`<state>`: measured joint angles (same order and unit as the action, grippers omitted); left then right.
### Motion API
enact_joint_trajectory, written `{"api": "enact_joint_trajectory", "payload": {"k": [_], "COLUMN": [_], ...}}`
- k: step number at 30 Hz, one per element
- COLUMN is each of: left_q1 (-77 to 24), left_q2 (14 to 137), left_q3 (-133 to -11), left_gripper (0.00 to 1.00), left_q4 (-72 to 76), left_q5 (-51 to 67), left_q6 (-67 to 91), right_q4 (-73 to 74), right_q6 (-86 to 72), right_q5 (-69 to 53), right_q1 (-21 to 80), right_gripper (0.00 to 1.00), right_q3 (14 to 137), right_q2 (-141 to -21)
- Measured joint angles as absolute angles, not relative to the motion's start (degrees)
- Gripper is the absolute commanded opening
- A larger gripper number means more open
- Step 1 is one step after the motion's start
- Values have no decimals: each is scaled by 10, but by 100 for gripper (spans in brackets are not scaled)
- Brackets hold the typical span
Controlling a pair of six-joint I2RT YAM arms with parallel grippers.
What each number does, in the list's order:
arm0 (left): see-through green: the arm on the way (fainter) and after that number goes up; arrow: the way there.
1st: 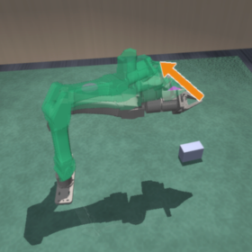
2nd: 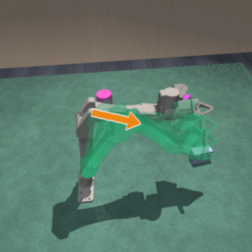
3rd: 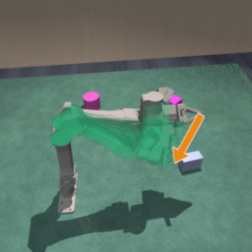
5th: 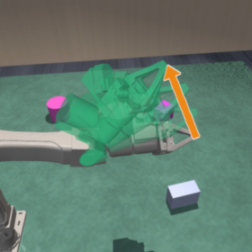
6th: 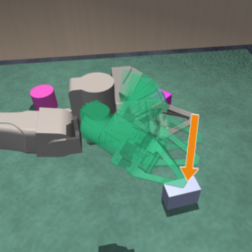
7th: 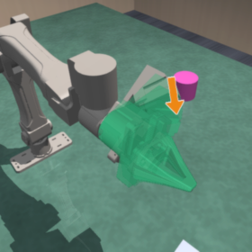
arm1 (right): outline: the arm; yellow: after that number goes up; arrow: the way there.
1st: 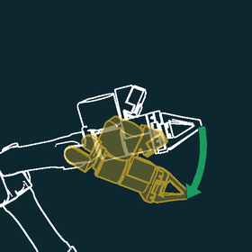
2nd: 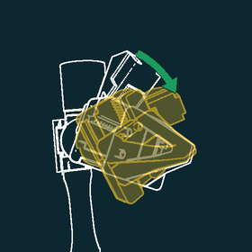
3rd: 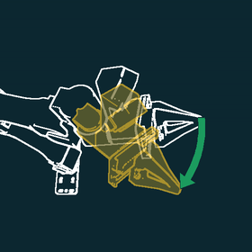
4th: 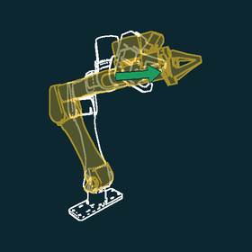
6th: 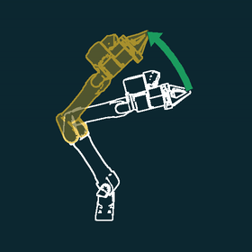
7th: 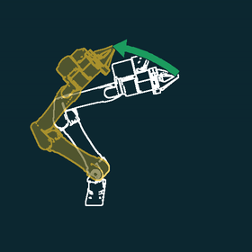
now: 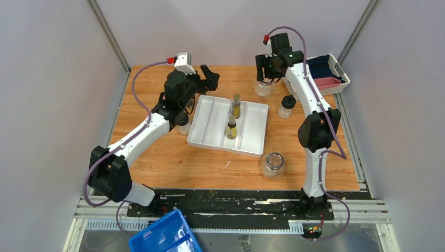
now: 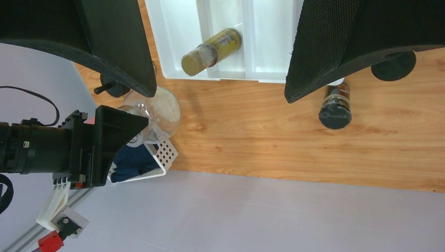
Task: Organize the condiment bottles
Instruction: Pick up the bottle from the center of the board, then place the bottle in the storage box.
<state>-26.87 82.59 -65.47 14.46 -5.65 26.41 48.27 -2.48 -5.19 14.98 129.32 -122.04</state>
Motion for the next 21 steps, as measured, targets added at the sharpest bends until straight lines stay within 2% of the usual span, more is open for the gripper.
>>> {"api": "enact_joint_trajectory", "payload": {"k": [21], "left_q1": [-269], "left_q2": [739], "left_q3": [-578], "left_gripper": [95], "left_q4": [145], "left_q5": [-42], "left_q6": [287], "right_q4": [461], "right_q6": [-187], "right_q5": [94], "right_q1": [235], "right_gripper": [0], "right_q3": [1064], "right_q2": [-1094]}}
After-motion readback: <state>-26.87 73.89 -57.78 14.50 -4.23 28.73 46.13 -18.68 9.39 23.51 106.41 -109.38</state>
